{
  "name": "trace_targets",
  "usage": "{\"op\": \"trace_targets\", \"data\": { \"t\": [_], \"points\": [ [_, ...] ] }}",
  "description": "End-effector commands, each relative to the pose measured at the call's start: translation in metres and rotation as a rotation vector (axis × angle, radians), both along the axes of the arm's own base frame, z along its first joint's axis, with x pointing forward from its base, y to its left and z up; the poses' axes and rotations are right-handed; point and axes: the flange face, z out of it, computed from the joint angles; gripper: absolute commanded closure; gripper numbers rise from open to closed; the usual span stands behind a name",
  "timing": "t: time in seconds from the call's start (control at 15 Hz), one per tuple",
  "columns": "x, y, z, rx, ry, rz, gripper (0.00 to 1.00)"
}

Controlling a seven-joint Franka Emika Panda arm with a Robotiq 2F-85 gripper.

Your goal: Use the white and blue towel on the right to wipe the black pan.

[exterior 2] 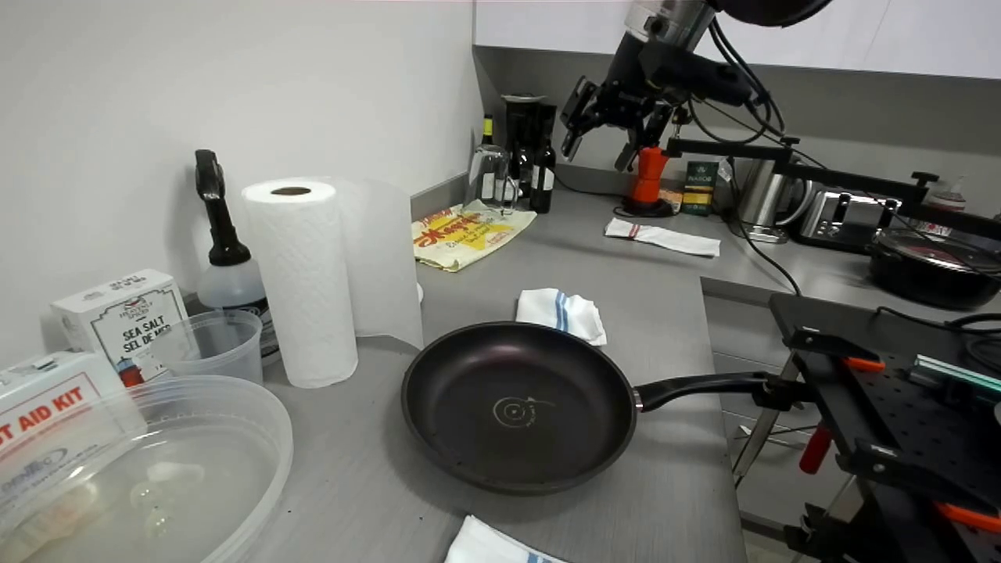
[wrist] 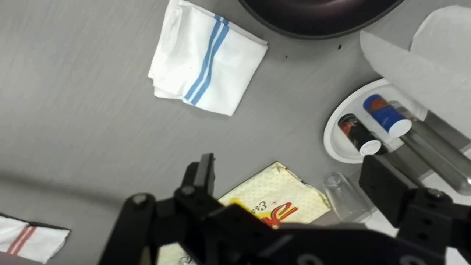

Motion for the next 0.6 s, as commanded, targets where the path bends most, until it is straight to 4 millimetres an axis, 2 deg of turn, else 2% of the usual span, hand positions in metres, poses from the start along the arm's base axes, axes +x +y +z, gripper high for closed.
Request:
{"op": "trace_targets", "data": {
  "t": [0.0, 0.27, 0.53],
  "points": [
    [0.022, -0.031, -0.009, -0.018, -0.015, -0.161, 0.00],
    [0.041, -0.039, -0.027, -0.023, -0.007, -0.243, 0.00],
    [0.052, -0.032, -0.048, -0.007, 0.030, -0.169, 0.00]
  ]
}}
